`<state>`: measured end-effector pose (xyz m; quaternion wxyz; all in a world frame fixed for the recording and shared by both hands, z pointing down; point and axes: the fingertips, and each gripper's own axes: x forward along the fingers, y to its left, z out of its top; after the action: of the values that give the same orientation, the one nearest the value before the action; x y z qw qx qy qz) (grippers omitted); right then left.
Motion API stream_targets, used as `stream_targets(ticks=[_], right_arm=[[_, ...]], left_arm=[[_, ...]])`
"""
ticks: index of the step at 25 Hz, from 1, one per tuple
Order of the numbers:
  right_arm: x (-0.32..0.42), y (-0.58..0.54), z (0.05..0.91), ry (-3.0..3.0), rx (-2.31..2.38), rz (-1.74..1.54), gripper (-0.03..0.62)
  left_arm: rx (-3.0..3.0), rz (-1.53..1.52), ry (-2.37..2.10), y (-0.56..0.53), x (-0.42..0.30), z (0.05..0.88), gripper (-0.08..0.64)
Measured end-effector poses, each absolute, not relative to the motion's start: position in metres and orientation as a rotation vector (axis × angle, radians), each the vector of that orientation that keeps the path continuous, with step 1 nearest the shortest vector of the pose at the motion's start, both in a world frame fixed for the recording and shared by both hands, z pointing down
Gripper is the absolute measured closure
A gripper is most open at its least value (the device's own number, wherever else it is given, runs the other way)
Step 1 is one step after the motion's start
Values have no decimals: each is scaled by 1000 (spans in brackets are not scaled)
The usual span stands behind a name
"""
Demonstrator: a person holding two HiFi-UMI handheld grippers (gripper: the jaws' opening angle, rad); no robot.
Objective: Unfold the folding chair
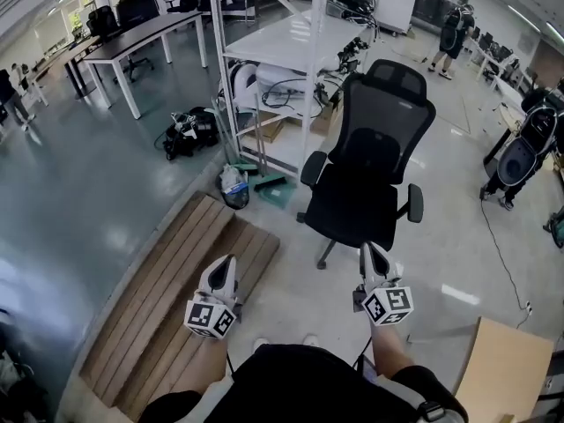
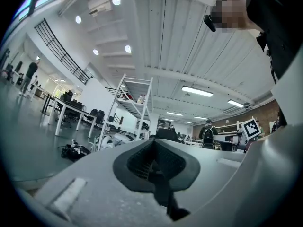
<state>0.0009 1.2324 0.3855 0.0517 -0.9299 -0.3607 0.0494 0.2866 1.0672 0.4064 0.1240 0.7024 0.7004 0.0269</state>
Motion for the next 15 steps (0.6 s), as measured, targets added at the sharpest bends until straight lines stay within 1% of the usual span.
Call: stream_targets(ticks=[7, 15], right_arm=[[70, 1214, 389, -903, -2895, 129, 589], [178, 1167, 396, -616, -2943, 125, 589]], left_arm=[[2213, 73, 1875, 1007, 336, 412, 561], [2404, 60, 1663, 908, 394, 420, 561]])
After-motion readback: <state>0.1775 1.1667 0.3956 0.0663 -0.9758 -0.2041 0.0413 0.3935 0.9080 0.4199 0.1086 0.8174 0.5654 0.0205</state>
